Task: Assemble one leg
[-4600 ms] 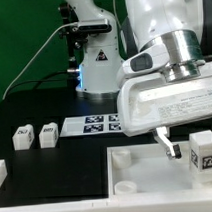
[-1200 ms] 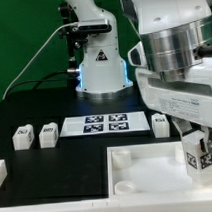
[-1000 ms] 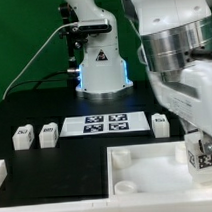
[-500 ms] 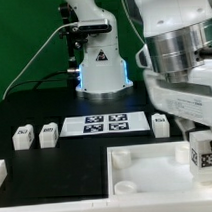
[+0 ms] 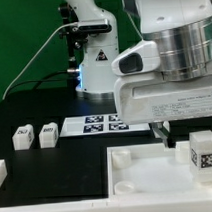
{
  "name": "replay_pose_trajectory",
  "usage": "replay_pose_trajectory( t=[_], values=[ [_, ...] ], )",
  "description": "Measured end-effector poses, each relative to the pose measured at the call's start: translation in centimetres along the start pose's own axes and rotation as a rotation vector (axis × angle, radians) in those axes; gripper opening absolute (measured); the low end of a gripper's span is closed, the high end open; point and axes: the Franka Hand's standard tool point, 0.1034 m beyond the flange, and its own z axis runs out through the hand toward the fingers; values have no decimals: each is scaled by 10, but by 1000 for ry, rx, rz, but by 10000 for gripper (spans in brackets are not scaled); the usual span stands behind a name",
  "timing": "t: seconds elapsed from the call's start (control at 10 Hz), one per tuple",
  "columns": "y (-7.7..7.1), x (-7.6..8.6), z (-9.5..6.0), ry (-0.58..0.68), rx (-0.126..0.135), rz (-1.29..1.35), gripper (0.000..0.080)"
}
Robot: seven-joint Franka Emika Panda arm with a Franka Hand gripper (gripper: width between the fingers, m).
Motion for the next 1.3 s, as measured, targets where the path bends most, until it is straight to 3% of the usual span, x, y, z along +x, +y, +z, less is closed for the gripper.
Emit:
replay_pose_trajectory(
  t=[0.1, 0.2, 0.3, 0.5, 0.9, 1.3],
  values=[
    [-4, 1, 0, -2, -22, -165, 649],
    [-7, 2, -1, 0, -25, -264, 649],
    [-5, 2, -1, 0, -25, -270, 561],
    [-6, 2, 0, 1, -20, -159, 290],
    [-6, 3, -1, 9, -13, 179, 294],
    [-2, 5, 0, 29, 45, 1007, 295]
  ],
)
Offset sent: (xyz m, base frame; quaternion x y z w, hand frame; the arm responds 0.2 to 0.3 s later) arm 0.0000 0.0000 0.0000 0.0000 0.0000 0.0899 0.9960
